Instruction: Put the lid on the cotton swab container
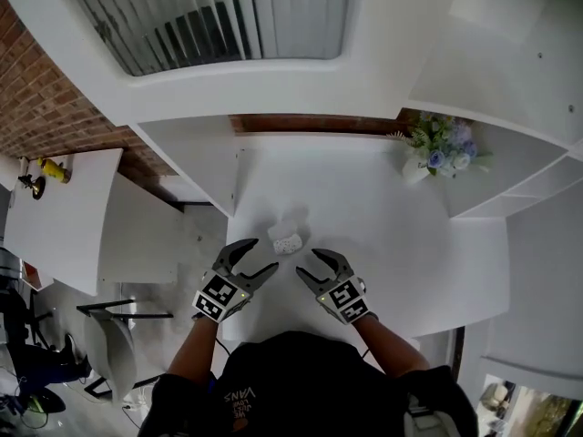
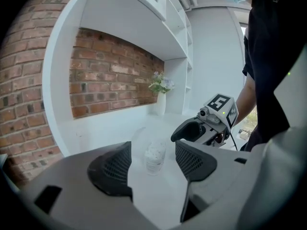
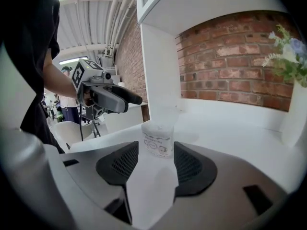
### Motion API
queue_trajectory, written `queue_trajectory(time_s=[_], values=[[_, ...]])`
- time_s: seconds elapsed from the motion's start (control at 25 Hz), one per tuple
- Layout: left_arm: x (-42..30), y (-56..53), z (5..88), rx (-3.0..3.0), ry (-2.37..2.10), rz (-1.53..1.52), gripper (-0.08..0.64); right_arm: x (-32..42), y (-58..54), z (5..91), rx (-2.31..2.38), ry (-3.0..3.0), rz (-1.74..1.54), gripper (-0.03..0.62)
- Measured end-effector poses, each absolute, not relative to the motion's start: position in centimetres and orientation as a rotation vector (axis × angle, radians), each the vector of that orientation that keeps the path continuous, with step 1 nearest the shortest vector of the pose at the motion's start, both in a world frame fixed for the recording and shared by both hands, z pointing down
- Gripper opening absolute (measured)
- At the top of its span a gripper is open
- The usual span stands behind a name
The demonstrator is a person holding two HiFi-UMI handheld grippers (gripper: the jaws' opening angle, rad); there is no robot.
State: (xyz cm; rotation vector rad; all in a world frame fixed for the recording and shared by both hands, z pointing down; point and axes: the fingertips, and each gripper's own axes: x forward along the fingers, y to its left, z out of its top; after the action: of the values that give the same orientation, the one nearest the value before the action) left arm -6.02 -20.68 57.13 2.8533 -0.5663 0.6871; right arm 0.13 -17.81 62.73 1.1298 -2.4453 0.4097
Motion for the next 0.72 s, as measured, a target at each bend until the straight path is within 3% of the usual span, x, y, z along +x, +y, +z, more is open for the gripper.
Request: queue_trajectory(time_s=[0.72], values=[[-3.8, -23.3, 59.9, 2.942, -0.104, 0.946, 0.291, -0.6, -20.6, 65.5, 1.113, -2.433, 0.410, 0.222]])
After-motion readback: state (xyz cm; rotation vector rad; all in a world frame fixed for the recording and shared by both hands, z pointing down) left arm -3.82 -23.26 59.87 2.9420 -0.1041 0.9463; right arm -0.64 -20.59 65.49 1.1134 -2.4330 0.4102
